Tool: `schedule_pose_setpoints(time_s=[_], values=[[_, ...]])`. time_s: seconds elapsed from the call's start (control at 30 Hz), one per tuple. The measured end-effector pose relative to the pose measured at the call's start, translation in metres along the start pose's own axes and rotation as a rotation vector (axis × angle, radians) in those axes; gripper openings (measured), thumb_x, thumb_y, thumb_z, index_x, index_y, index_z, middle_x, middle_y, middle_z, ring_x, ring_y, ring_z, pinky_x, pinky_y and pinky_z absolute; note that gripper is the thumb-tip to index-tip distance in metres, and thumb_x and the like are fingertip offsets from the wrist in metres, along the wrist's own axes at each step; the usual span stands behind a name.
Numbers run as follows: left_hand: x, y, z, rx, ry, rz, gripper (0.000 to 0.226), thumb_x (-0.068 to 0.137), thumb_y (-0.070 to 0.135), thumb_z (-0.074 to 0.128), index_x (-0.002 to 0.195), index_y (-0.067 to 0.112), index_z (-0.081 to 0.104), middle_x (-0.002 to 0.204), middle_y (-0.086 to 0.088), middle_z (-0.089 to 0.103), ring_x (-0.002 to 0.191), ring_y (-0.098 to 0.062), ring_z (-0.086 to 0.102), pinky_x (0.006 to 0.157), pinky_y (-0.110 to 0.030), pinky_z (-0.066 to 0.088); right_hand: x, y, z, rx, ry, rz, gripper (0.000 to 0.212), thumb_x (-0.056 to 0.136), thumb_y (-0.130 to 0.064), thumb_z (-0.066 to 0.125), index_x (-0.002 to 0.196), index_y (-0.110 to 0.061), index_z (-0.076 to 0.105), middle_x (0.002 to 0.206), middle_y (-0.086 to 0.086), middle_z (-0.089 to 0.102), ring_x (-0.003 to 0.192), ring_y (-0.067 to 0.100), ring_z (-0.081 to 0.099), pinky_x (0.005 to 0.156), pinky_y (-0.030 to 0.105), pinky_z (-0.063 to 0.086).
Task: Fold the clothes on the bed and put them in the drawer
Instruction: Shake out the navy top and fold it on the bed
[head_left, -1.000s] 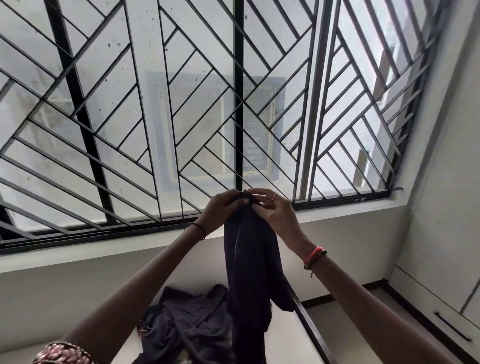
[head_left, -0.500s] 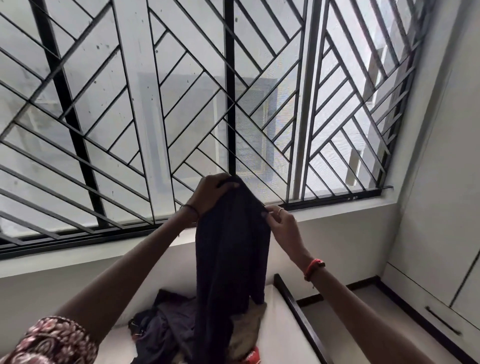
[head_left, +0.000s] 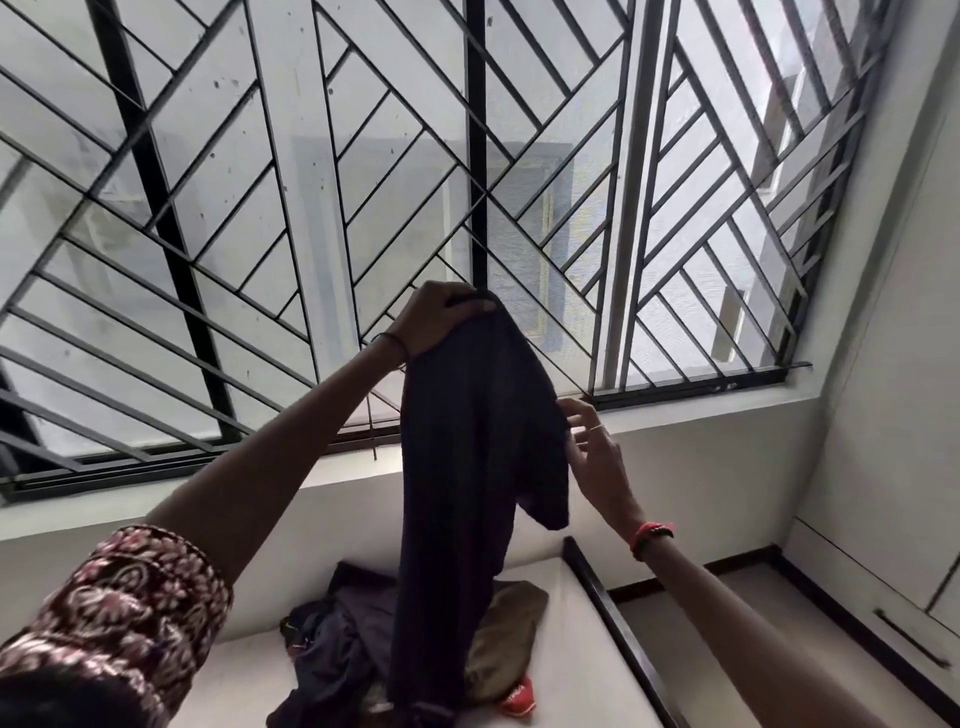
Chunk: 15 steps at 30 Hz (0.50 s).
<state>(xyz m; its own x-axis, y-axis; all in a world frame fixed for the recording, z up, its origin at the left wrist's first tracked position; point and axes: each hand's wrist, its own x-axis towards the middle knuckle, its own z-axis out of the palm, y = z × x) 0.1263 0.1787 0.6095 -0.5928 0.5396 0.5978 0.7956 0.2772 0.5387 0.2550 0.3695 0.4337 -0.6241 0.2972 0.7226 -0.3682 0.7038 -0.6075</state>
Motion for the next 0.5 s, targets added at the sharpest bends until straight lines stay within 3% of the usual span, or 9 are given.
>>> schedule_pose_setpoints(time_s=[0.07,0.17,0.27,0.37,0.5], values=[[0.006,0.003,-0.004,-0.033,0.017,-0.034,0.022,0.086,0.03,0.068,0.083,0.009,0.07,0.074,-0.001,0.062,0.065,-0.003,0.051,0.065,-0.023,0.04,0.001,0.003,-0.002,-0.097,-0.014,-0.083,0.041,0.09,0.005,0.047,0.118,-0.023,0.058,0.1,0.003,0.057,0.072,0.01,0.054,0.066,0.01,0.045],[0.014,0.012,-0.009,-0.081,0.029,-0.045,0.026,0.086,0.032,0.067,0.086,0.006,0.071,0.077,-0.002,0.064,0.067,-0.002,0.052,0.064,-0.019,0.04,0.004,0.005,-0.001,-0.16,-0.06,-0.17,0.03,0.082,0.005,0.048,0.095,-0.011,0.07,0.091,0.006,0.056,0.075,0.008,0.052,0.069,0.003,0.039],[0.022,0.021,-0.01,-0.121,0.082,-0.053,0.033,0.086,0.034,0.067,0.091,0.002,0.072,0.082,-0.005,0.065,0.071,-0.004,0.052,0.064,-0.017,0.042,0.007,0.007,0.001,-0.115,-0.073,-0.126,0.016,0.08,-0.001,0.059,0.092,-0.004,0.07,0.091,0.003,0.057,0.074,0.009,0.057,0.068,0.009,0.048],[0.03,0.024,-0.013,-0.141,0.114,-0.085,0.04,0.086,0.036,0.066,0.092,-0.003,0.07,0.08,-0.006,0.061,0.073,-0.007,0.051,0.067,-0.023,0.042,0.008,0.013,0.0,-0.123,-0.089,-0.031,0.014,0.078,0.005,0.067,0.088,-0.005,0.067,0.09,0.003,0.056,0.071,0.013,0.056,0.065,0.018,0.048],[0.039,0.023,-0.014,-0.123,0.127,-0.119,0.047,0.086,0.039,0.066,0.087,-0.008,0.066,0.075,-0.008,0.056,0.071,-0.011,0.049,0.064,-0.027,0.04,0.011,0.02,-0.009,-0.198,0.005,-0.001,0.022,0.078,0.011,0.058,0.081,-0.006,0.071,0.084,0.005,0.057,0.071,0.011,0.051,0.069,0.003,0.036]])
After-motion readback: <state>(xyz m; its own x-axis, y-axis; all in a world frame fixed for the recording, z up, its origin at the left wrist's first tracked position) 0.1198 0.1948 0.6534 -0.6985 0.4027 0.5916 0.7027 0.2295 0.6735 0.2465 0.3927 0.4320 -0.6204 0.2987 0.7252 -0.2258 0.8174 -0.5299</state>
